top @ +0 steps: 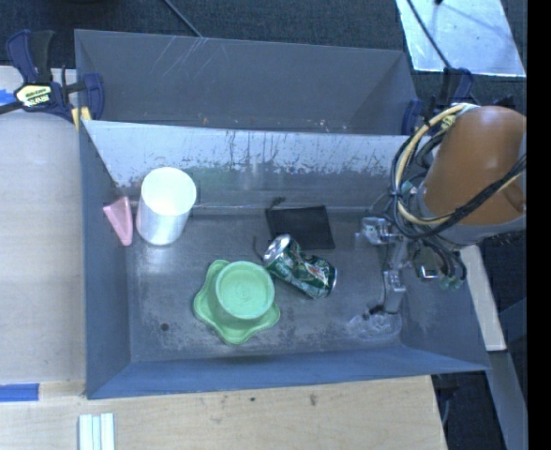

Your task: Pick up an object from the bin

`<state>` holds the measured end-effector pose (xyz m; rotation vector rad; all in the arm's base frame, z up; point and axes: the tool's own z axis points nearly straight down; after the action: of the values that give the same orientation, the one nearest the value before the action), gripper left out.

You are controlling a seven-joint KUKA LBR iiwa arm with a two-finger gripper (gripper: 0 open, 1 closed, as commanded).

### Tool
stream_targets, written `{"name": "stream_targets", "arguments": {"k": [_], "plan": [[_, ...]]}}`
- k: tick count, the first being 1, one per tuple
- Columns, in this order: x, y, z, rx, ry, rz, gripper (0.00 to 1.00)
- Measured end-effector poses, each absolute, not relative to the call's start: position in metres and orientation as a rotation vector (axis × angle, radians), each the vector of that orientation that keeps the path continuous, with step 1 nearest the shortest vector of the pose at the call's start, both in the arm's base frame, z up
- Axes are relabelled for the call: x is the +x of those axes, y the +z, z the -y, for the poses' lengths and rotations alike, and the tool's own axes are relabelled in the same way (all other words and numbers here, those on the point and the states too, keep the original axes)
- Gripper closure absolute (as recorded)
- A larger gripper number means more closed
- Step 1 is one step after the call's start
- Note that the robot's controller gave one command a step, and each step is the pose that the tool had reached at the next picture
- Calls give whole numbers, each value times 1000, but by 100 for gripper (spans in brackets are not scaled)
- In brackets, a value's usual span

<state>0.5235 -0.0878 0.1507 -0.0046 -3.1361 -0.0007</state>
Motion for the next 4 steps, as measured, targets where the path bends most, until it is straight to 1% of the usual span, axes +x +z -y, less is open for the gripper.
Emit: {"name": "stream_targets", "arguments": {"k": [1,2,3,4], "plan": [[525,155,87,-1,1,3144,0],[523,108,39,49,4,3150,0],[519,91,0,154,-2,3130,0],[528,100,-7,283,1,3136,0]]}}
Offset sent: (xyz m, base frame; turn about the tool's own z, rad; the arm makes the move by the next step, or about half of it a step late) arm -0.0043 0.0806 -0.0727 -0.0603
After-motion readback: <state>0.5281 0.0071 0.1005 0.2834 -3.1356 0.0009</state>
